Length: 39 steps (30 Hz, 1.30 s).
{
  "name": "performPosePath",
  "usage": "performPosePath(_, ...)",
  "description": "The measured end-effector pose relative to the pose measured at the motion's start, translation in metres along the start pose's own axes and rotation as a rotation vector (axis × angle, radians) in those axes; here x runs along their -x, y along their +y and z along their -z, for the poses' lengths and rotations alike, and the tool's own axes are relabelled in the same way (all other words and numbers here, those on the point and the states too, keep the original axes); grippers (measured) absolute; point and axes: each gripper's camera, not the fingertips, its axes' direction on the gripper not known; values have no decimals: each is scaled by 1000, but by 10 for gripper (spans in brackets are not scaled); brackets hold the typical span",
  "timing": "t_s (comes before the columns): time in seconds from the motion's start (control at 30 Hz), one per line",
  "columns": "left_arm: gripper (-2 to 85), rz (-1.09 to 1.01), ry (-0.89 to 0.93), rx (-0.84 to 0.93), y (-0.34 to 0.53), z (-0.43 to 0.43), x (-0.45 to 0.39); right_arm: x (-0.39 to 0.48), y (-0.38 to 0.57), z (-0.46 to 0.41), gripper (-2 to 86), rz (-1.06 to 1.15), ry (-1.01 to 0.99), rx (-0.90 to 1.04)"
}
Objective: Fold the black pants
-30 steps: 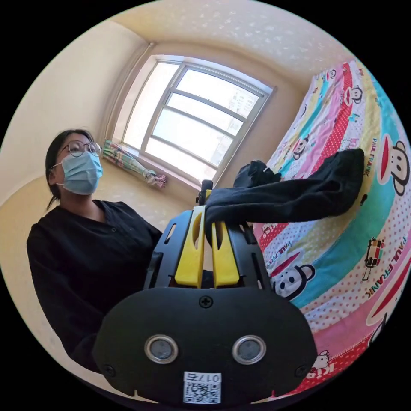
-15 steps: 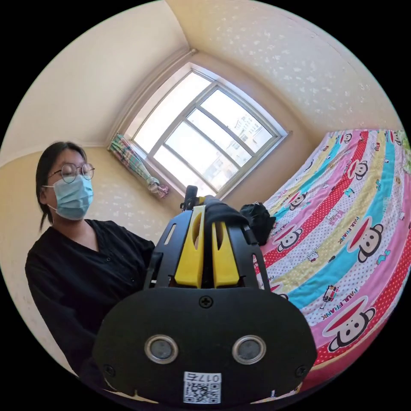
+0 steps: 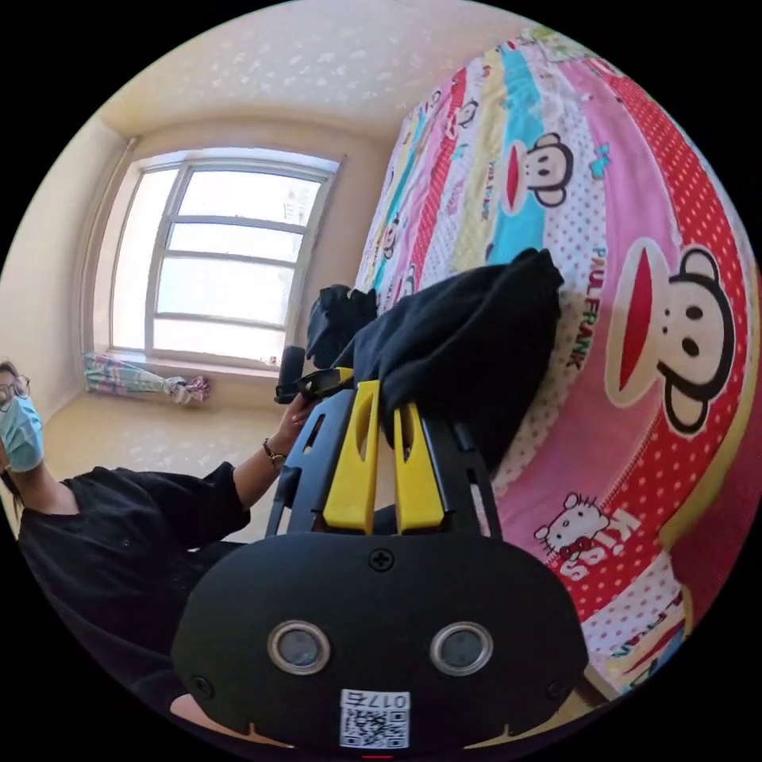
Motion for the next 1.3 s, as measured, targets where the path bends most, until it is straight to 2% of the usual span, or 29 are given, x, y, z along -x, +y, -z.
performPosePath(0.1, 157, 170, -62, -17, 35, -3, 39, -43, 33, -15, 76, -177, 69, 134)
performPosePath(0.2, 166, 193, -25, -96, 38, 16, 48, -58, 32, -10, 138, -256, 135, 206)
performPosePath(0.43, 214, 12, -86, -176, -53, 23, 17, -39, -60, 11, 180, -151, 265, -50)
performPosePath(0.5, 230, -6, -89, -136, -91, 1, 17, -46, -80, 1, 189, -155, 298, -76)
performPosePath(0.6, 234, 19, -108, 17, -118, -53, 24, -78, -97, -47, 204, -245, 166, 82)
performPosePath(0.63, 233, 17, -162, -11, -116, -57, 20, -81, -94, -71, 200, -239, 121, 142)
performPosePath(0.7, 189, 26, -326, -101, -104, -68, 3, -67, -83, -88, 185, -200, 229, 103)
performPosePath(0.77, 163, 44, -363, -119, -97, -72, -5, -53, -74, -96, 164, -238, 328, 57)
performPosePath(0.83, 136, 55, -363, -113, -93, -72, -9, -54, -72, -97, 144, -297, 291, 75)
performPosePath(0.93, 99, 63, -318, -13, -92, -66, -11, -50, -69, -89, 106, -328, 208, 111)
performPosePath(1.0, 81, 49, -243, 83, -91, -55, -12, -36, -68, -87, 83, -286, 182, 142)
performPosePath(1.1, 74, -16, -264, 161, -87, -32, -25, -2, -74, -93, 54, -201, 190, 220)
performPosePath(1.23, 74, -87, -344, 164, -89, 17, -42, 50, -96, -116, 35, -92, 149, 298)
performPosePath(1.3, 76, -102, -355, 97, -99, 62, -48, 75, -114, -127, 33, -30, 142, 304)
